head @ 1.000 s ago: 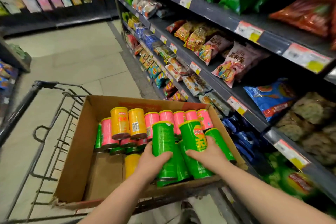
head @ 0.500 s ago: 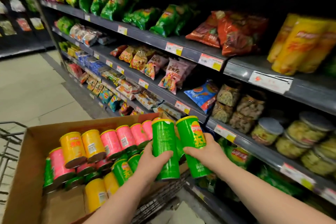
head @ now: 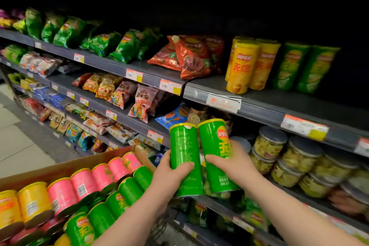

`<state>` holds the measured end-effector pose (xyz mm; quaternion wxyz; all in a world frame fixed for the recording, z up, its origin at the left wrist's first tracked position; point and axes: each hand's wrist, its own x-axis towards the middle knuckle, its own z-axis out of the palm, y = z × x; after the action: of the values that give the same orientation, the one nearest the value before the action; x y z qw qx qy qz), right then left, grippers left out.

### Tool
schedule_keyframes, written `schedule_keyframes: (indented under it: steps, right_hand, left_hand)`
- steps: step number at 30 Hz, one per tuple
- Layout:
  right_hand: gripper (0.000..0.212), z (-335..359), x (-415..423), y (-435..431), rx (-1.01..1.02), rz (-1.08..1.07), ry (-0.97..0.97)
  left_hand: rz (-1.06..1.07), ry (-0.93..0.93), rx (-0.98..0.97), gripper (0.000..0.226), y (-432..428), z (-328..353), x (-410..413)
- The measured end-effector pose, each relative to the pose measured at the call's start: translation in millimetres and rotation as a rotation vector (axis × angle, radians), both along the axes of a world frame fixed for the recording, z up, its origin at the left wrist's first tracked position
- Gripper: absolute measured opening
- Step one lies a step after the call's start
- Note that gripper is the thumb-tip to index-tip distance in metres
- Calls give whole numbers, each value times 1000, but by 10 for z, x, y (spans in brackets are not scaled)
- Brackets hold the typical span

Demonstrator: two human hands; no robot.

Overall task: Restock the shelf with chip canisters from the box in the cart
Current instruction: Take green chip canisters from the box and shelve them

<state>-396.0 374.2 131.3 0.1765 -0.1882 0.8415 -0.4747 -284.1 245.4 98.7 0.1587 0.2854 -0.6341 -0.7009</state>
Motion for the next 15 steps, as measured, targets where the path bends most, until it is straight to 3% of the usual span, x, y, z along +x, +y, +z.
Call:
schedule_keyframes:
  steps: [6,10,15]
  right_hand:
    - [50,397,-668,680,-34,-91,60]
    - [50,605,-1026,1017,-97,-103,82]
    - [51,866,-1426,1396,-137,-84,138]
  left_hand:
    - [-96,96,7,46,620,385,-751]
    - [-123,133,-12,74,924,563,-1161]
    - [-139,201,1,63,1229,705,-1580]
